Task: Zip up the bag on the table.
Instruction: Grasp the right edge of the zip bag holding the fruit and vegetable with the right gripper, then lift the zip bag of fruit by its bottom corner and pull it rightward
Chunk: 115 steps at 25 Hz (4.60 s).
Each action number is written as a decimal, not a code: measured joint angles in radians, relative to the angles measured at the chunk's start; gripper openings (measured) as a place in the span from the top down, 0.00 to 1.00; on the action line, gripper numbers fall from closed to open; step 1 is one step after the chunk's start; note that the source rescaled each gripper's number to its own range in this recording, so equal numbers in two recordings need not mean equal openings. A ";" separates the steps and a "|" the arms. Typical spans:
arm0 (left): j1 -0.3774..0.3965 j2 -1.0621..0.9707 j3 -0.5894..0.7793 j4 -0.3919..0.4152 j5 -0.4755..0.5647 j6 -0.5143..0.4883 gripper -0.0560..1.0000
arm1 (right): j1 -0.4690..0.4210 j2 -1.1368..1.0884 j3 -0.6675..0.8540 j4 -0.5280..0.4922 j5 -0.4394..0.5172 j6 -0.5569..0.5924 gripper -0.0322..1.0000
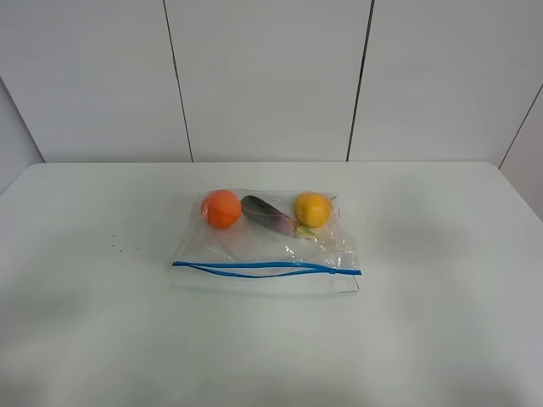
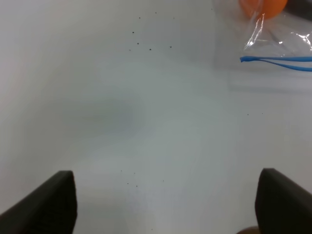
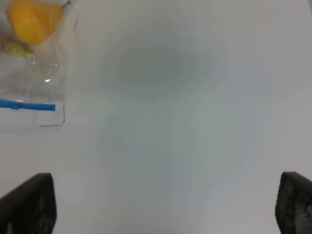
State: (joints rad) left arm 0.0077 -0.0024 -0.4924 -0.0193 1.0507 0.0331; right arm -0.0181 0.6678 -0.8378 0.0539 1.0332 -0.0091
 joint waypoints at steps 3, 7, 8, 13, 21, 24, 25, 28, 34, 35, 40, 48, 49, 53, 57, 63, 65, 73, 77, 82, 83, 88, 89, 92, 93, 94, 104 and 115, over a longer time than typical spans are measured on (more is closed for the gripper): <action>0.000 0.000 0.000 0.000 0.000 0.000 0.00 | 0.000 0.215 -0.102 0.040 -0.001 0.000 0.00; 0.000 0.000 0.000 0.000 0.000 0.000 0.00 | 0.000 0.465 -0.187 0.124 -0.007 -0.009 0.00; 0.000 0.000 0.000 0.000 0.000 0.000 0.00 | 0.000 0.529 -0.200 0.153 -0.012 -0.031 0.00; 0.000 0.000 0.000 0.000 0.000 0.000 0.00 | 0.000 0.791 -0.210 0.315 -0.052 -0.187 0.00; 0.000 0.000 0.000 0.000 0.000 0.000 0.00 | 0.000 1.088 -0.210 0.544 -0.161 -0.429 0.00; 0.000 0.000 0.000 0.000 0.000 0.000 0.00 | 0.000 1.149 -0.207 0.649 -0.195 -0.527 0.00; 0.000 0.000 0.000 0.000 0.000 0.000 0.00 | 0.000 1.165 -0.206 0.684 -0.199 -0.561 0.00; 0.000 0.000 0.000 0.000 0.000 0.000 0.00 | 0.000 1.222 -0.205 0.836 -0.193 -0.695 0.00; 0.000 0.000 0.000 0.000 0.000 0.000 0.00 | -0.048 1.341 -0.205 1.052 -0.103 -0.901 0.00; 0.000 0.000 0.000 0.000 0.000 0.000 0.00 | -0.061 1.362 -0.205 1.077 -0.075 -0.926 0.00; 0.000 0.000 0.000 0.000 0.000 0.000 0.00 | -0.093 1.445 -0.206 1.184 0.045 -1.037 0.00; 0.000 0.000 0.000 0.000 0.000 0.000 0.00 | -0.065 1.514 -0.274 1.212 0.065 -1.066 0.00; 0.000 0.000 0.000 0.000 0.000 0.000 0.00 | -0.065 1.522 -0.285 1.212 0.068 -1.066 0.00; 0.000 0.000 0.000 0.000 0.000 0.000 0.00 | -0.062 1.566 -0.291 1.212 0.113 -1.074 0.00; 0.000 0.000 0.000 0.000 0.000 0.000 0.00 | -0.047 1.580 -0.292 1.230 0.114 -1.099 0.00; 0.000 0.000 0.000 0.000 0.000 0.000 0.00 | -0.020 1.580 -0.292 1.241 0.099 -1.100 0.16; 0.000 0.000 0.000 0.000 0.000 0.000 0.00 | -0.015 1.580 -0.292 1.241 0.093 -1.100 0.23; 0.000 0.000 0.000 0.000 0.000 0.000 0.00 | -0.014 1.580 -0.292 1.239 0.093 -1.100 0.45; 0.000 0.000 0.000 0.000 0.000 0.000 0.00 | -0.014 1.580 -0.292 1.237 0.093 -1.100 0.54; 0.000 0.000 0.000 0.000 0.000 0.000 0.00 | -0.014 1.580 -0.292 1.237 0.105 -1.100 0.97; 0.000 0.000 0.000 0.000 0.000 0.000 0.00 | -0.014 1.580 -0.292 1.237 0.111 -1.100 0.97; 0.000 0.000 0.000 0.000 0.000 0.000 0.00 | -0.014 1.580 -0.292 1.238 0.142 -1.100 0.97; 0.000 0.000 0.000 0.000 0.000 0.000 0.00 | -0.014 1.580 -0.292 1.238 0.150 -1.100 0.97; 0.000 0.000 0.000 0.000 0.000 0.000 0.00 | -0.014 1.580 -0.292 1.240 0.158 -1.090 0.97; 0.000 0.000 0.000 0.000 0.000 0.000 0.00 | -0.014 1.580 -0.292 1.241 0.162 -1.084 0.97; 0.000 0.000 0.000 0.000 0.000 0.000 0.00 | -0.014 1.580 -0.292 1.243 0.165 -1.075 0.97; 0.000 0.000 0.000 0.000 0.000 0.000 0.00 | -0.014 1.563 -0.292 1.277 0.169 -0.870 0.97; 0.000 0.000 0.000 0.000 0.000 0.000 0.00 | -0.014 1.507 -0.292 1.349 0.172 -0.703 0.97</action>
State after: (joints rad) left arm 0.0077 -0.0024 -0.4924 -0.0193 1.0507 0.0331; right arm -0.0326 2.1751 -1.1300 1.4027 1.2057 -0.7122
